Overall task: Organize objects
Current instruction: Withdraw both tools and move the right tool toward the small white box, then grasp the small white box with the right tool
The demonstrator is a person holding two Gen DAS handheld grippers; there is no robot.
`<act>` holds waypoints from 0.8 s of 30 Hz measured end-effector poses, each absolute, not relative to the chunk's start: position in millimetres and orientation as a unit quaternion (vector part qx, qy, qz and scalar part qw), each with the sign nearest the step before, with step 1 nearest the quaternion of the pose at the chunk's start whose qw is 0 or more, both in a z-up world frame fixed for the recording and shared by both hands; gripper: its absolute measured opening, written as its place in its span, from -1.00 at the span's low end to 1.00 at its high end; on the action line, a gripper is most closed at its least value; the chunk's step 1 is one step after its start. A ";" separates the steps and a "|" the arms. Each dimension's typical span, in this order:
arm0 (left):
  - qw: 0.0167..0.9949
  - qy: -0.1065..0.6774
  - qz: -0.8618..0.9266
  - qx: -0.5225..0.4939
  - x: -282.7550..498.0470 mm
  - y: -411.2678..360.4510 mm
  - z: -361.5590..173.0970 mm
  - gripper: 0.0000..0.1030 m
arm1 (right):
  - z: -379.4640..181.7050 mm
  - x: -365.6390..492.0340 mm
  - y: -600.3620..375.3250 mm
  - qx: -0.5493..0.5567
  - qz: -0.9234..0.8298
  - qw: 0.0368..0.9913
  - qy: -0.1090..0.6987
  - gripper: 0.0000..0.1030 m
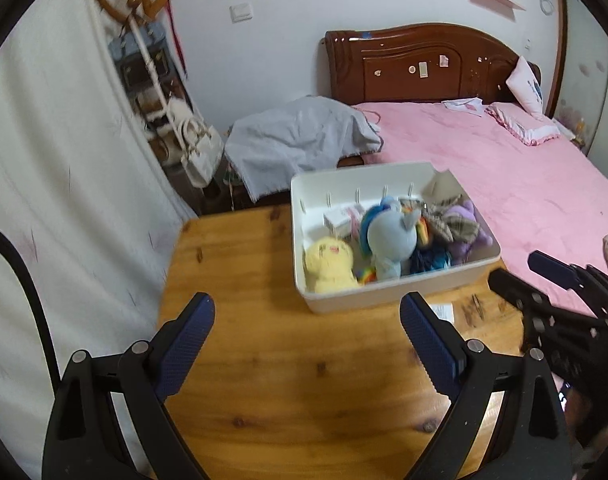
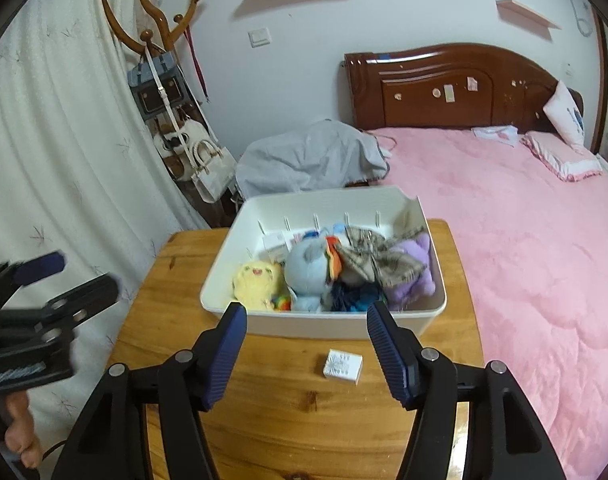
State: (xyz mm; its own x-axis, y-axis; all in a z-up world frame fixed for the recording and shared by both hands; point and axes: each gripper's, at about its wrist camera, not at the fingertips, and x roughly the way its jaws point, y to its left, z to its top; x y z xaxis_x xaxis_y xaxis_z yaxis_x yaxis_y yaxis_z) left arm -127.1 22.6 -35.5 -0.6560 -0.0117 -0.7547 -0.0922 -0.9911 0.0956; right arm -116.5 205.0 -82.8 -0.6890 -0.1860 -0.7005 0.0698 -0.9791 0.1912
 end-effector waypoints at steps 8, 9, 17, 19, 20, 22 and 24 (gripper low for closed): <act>-0.001 0.016 0.907 -0.421 -97.1 4.2 -81.3 0.85 | -155.1 -135.9 217.1 0.437 -0.893 0.030 -0.106 0.23; -0.001 0.005 0.906 -0.424 -94.8 2.4 -86.4 0.85 | -163.6 -137.5 217.7 0.440 -0.891 0.024 -0.111 0.23; 0.001 -0.016 0.896 -0.443 -86.1 4.3 -119.7 0.85 | -217.9 -154.8 205.6 0.468 -0.877 -0.005 -0.110 0.23; 0.005 -0.017 0.893 -0.450 -84.5 6.1 -127.4 0.85 | -230.2 -159.3 201.5 0.474 -0.875 -0.015 -0.095 0.23; 0.006 -0.017 0.891 -0.454 -83.7 6.1 -130.8 0.85 | -235.7 -161.3 201.2 0.477 -0.874 -0.019 -0.091 0.23; 0.007 -0.017 0.886 -0.464 -83.8 6.9 -138.1 0.85 | -246.8 -163.6 201.0 0.484 -0.870 -0.025 -0.092 0.23; 0.008 -0.021 0.882 -0.470 -83.9 6.6 -142.6 0.85 | -255.2 -166.0 201.7 0.489 -0.867 -0.028 -0.095 0.22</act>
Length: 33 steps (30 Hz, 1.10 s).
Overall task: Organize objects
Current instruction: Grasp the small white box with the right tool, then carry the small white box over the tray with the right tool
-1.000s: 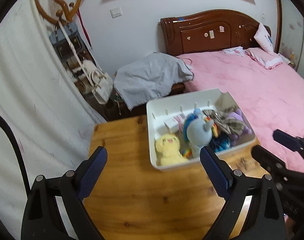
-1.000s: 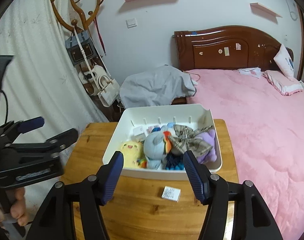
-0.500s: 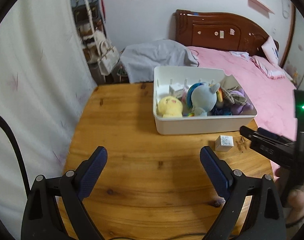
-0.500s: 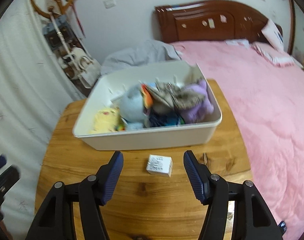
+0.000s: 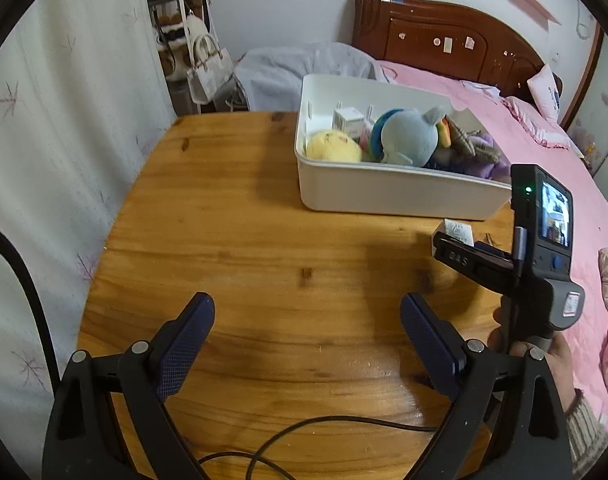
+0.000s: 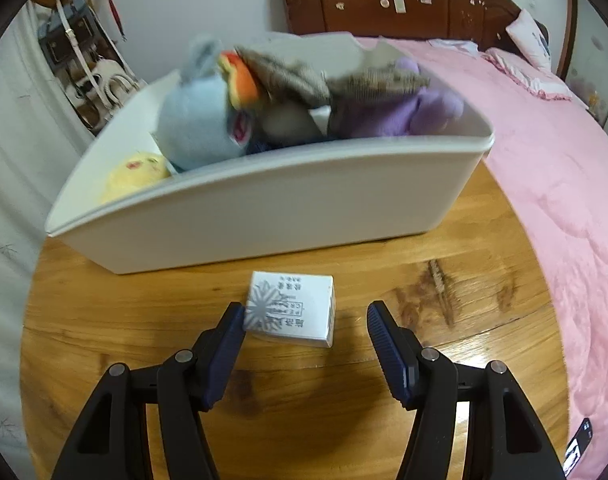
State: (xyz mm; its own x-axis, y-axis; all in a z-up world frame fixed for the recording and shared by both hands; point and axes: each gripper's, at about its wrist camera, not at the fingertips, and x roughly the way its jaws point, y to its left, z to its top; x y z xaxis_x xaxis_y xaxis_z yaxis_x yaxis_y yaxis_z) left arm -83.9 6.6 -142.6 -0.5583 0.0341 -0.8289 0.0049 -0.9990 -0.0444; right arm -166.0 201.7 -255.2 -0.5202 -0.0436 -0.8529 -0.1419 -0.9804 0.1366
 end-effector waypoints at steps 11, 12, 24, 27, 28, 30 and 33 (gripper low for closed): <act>0.009 -0.017 0.879 -0.477 -83.4 7.1 -148.7 0.85 | -259.2 -170.1 197.2 -0.482 0.872 0.043 0.076 -0.19; 0.010 -0.017 0.878 -0.478 -83.3 7.2 -148.8 0.85 | -258.5 -168.0 196.8 -0.480 0.873 0.042 0.077 -0.19; 0.010 -0.016 0.882 -0.471 -80.2 7.5 -143.9 0.85 | -225.4 -141.3 191.5 -0.463 0.882 0.013 0.093 -0.20; 0.007 -0.018 0.885 -0.466 -78.0 5.2 -139.8 0.85 | -206.3 -133.5 190.3 -0.448 0.889 0.001 0.098 -0.20; 0.006 -0.018 0.886 -0.463 -77.3 4.8 -138.2 0.85 | -199.6 -131.4 189.6 -0.442 0.892 -0.004 0.099 -0.20; 0.005 -0.018 0.889 -0.458 -76.4 4.1 -133.5 0.85 | -181.5 -124.7 190.0 -0.425 0.900 -0.012 0.098 -0.20; 0.005 -0.017 0.894 -0.448 -75.8 3.2 -124.3 0.85 | -151.9 -135.4 179.9 -0.402 0.910 -0.024 0.097 -0.19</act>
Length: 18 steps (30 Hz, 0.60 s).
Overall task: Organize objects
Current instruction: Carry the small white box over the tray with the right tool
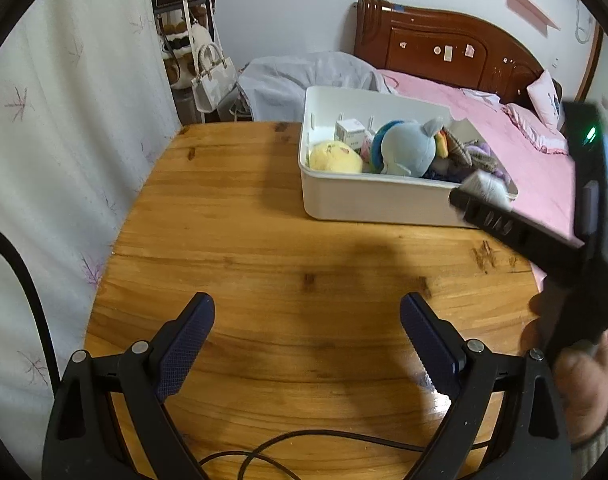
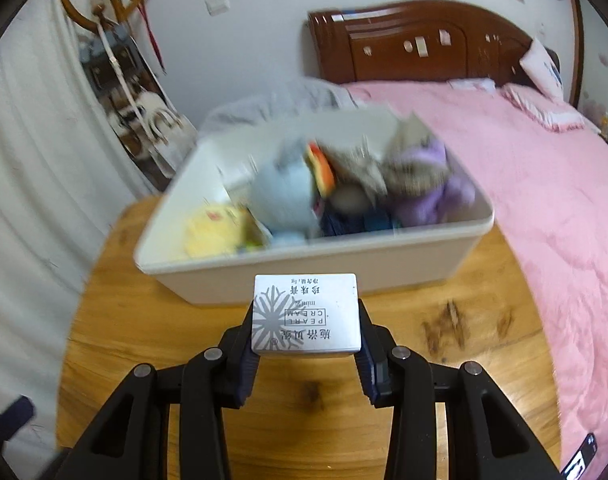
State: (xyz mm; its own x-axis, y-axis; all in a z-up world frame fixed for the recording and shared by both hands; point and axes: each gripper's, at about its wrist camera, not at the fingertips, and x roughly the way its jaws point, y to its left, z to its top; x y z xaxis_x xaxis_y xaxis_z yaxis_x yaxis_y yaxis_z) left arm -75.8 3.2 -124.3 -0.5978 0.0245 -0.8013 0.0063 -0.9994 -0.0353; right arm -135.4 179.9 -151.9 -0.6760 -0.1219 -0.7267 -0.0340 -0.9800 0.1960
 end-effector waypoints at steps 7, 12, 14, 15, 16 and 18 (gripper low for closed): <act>-0.002 -0.016 0.914 -0.405 -77.6 -1.5 -89.0 0.85 | -82.9 -160.6 163.4 0.342 -0.936 0.034 -0.081 -0.19; 0.000 -0.025 0.923 -0.385 -79.9 -4.1 -68.9 0.85 | -40.3 -180.1 161.0 0.296 -0.951 0.028 -0.082 -0.19; -0.001 -0.026 0.924 -0.381 -81.7 -4.3 -64.3 0.85 | -30.8 -188.8 161.9 0.286 -0.954 0.023 -0.083 -0.19; -0.002 -0.028 0.925 -0.379 -83.6 -4.8 -61.7 0.85 | -26.3 -195.1 162.4 0.281 -0.956 0.018 -0.085 -0.19; -0.002 -0.029 0.925 -0.379 -85.6 -4.9 -60.2 0.85 | -21.7 -201.2 163.3 0.277 -0.957 0.015 -0.089 -0.19; -0.002 -0.034 0.925 -0.379 -88.4 -6.6 -55.9 0.85 | -15.4 -211.5 164.9 0.271 -0.958 0.011 -0.097 -0.20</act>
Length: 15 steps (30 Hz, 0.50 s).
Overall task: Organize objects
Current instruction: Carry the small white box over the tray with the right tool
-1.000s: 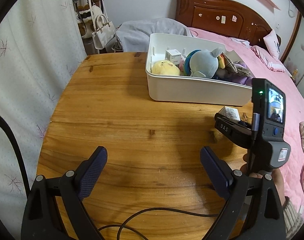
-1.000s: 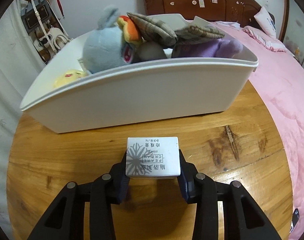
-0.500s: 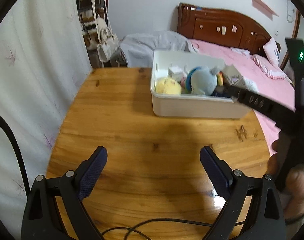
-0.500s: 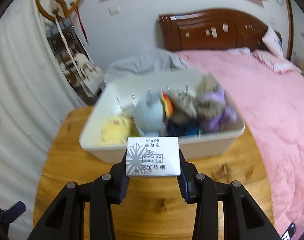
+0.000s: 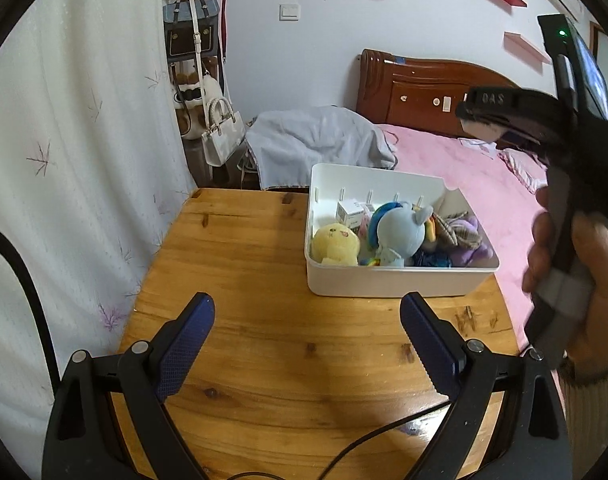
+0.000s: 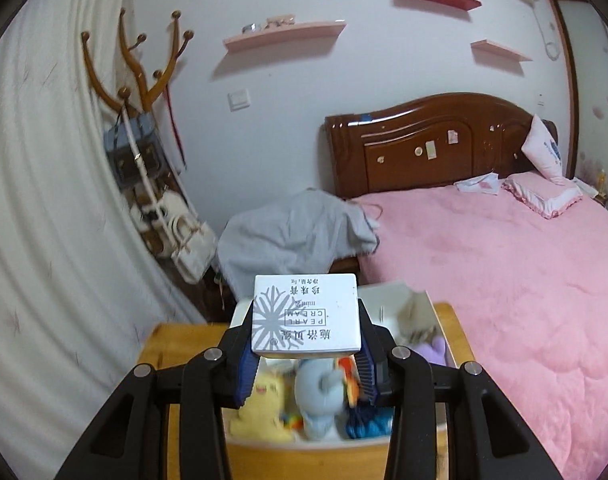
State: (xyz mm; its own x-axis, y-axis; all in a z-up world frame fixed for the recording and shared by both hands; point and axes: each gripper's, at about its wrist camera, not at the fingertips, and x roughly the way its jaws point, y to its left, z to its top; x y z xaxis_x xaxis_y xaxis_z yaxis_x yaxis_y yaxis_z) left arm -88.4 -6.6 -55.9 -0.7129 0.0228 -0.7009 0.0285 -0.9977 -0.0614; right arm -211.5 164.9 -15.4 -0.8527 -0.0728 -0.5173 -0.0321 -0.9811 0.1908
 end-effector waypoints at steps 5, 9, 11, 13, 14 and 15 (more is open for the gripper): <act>-0.003 0.035 -0.923 0.383 -97.0 -4.9 -49.3 0.85 | -9.6 -237.8 174.0 0.270 -0.957 -0.010 -0.101 -0.19; -0.008 0.041 -0.922 0.386 -108.0 -3.0 -39.8 0.85 | -15.5 -257.2 177.0 0.282 -0.955 -0.024 -0.093 -0.19; -0.012 0.043 -0.918 0.395 -114.4 -1.2 -35.7 0.85 | -20.5 -264.5 178.6 0.291 -0.952 -0.028 -0.089 -0.19; -0.016 0.053 -0.913 0.403 -121.9 -0.9 -31.0 0.85 | -27.1 -273.3 179.9 0.302 -0.949 -0.032 -0.086 -0.19; -0.019 0.058 -0.912 0.405 -124.5 -0.9 -29.1 0.85 | -30.0 -276.8 180.8 0.307 -0.947 -0.033 -0.086 -0.19; -0.022 0.062 -0.911 0.406 -127.1 -0.6 -26.5 0.85 | -33.4 -279.8 181.8 0.311 -0.946 -0.034 -0.087 -0.19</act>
